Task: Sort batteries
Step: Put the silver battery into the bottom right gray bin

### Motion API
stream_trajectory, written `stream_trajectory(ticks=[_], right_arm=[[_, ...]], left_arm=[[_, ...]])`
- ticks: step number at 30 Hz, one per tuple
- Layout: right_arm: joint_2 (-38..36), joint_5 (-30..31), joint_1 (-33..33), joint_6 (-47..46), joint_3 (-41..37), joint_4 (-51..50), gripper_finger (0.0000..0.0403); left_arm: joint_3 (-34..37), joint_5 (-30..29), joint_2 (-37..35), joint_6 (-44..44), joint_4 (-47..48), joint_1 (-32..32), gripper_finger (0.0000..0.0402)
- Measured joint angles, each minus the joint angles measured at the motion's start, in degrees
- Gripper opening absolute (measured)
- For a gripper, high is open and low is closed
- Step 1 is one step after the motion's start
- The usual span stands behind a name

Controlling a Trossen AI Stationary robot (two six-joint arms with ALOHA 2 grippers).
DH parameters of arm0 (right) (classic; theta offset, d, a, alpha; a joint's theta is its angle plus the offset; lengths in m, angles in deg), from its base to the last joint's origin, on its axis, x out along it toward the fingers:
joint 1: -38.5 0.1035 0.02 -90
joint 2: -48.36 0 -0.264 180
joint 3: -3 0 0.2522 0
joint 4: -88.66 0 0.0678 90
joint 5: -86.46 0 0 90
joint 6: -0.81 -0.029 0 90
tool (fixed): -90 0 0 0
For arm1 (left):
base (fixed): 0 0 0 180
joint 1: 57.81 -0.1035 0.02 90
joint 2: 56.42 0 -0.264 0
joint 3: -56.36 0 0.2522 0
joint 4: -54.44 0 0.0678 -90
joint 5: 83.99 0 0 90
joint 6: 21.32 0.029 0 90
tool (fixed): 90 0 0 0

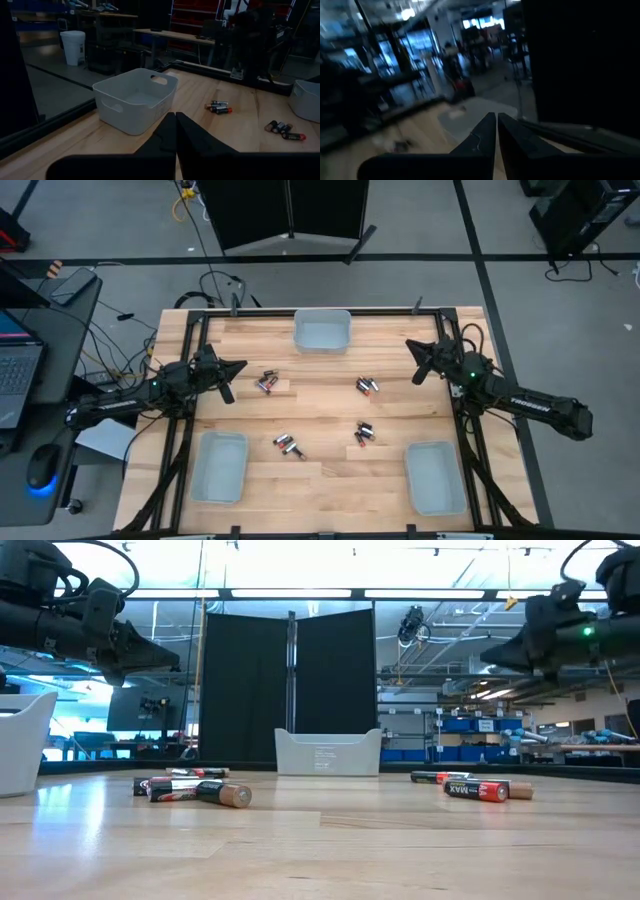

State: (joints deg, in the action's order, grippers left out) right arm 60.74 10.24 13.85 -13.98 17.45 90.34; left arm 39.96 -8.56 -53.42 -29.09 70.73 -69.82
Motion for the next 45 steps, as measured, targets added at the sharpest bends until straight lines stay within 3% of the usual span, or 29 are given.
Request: stream_trajectory(ticks=[8, 13, 19, 32, 38, 45], right_arm=[[0.2, 0.1, 0.1, 2.1, 0.0, 8.1, 0.0032], [0.5, -2.7, 0.1, -3.1, 0.0, 13.5, 0.0032], [3.5, -2.6, 2.6, -3.2, 4.4, 4.1, 0.0008], [29.4, -1.5, 11.8, -16.5, 23.1, -27.2, 0.001], [41.4, -1.5, 17.0, -24.6, 24.8, -29.9, 0.002], [51.0, -1.5, 19.4, -29.6, 24.8, -30.7, 0.0061]], left_arm=[[0.0, 0.0, 0.0, 0.0, 0.0, 0.0, 0.0006], [0.0, 0.0, 0.0, 0.0, 0.0, 0.0, 0.0006], [0.0, 0.0, 0.0, 0.0, 0.0, 0.0, 0.0006], [0.0, 0.0, 0.0, 0.0, 0.0, 0.0, 0.0006], [0.0, 0.0, 0.0, 0.0, 0.0, 0.0, 0.0006], [0.0, 0.0, 0.0, 0.0, 0.0, 0.0, 0.0006]])
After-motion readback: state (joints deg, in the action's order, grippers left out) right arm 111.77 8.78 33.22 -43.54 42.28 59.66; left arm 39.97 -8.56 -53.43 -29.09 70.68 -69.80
